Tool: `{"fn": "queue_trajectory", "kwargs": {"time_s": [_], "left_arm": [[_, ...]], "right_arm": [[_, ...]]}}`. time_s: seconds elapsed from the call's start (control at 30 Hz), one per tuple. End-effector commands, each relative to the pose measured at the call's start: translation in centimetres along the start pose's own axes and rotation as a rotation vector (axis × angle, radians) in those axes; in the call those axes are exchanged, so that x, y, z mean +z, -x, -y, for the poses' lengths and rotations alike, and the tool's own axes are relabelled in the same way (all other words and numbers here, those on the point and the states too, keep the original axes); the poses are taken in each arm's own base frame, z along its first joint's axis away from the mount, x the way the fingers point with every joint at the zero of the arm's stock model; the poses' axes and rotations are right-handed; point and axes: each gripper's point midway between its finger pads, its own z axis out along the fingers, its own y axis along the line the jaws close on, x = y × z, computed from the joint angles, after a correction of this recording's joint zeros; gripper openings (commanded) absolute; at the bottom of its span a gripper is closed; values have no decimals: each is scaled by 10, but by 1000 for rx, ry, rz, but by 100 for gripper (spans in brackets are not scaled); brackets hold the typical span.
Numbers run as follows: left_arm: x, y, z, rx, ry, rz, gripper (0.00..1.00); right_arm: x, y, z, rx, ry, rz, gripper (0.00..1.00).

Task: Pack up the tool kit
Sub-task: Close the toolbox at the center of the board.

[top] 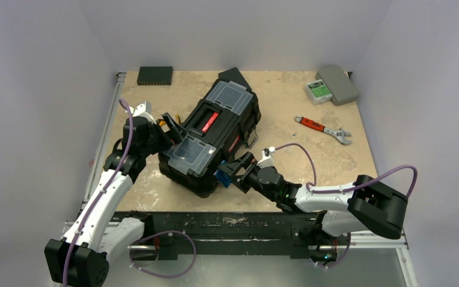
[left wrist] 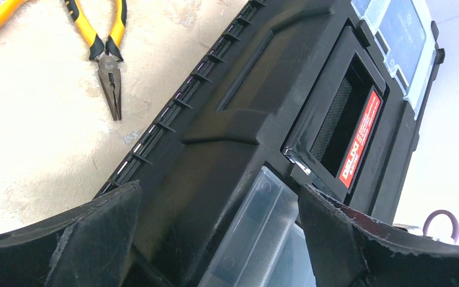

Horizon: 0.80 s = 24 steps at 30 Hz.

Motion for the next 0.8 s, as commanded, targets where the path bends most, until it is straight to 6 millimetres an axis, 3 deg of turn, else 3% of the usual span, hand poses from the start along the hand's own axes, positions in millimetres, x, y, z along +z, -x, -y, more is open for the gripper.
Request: {"fn": "queue_trajectory", "kwargs": {"time_s": [0.0, 0.47, 0.77], "left_arm": [[7, -29, -15, 28, 30, -107, 99], [8, -31, -16, 34, 31, -117, 99], [5, -28, -19, 55, 41, -94, 99]], "right_arm": [[0, 4, -4, 12, 27, 28, 99], [-3, 9, 3, 14, 10, 49, 99], [-13, 17, -12, -62, 25, 73, 99]]}}
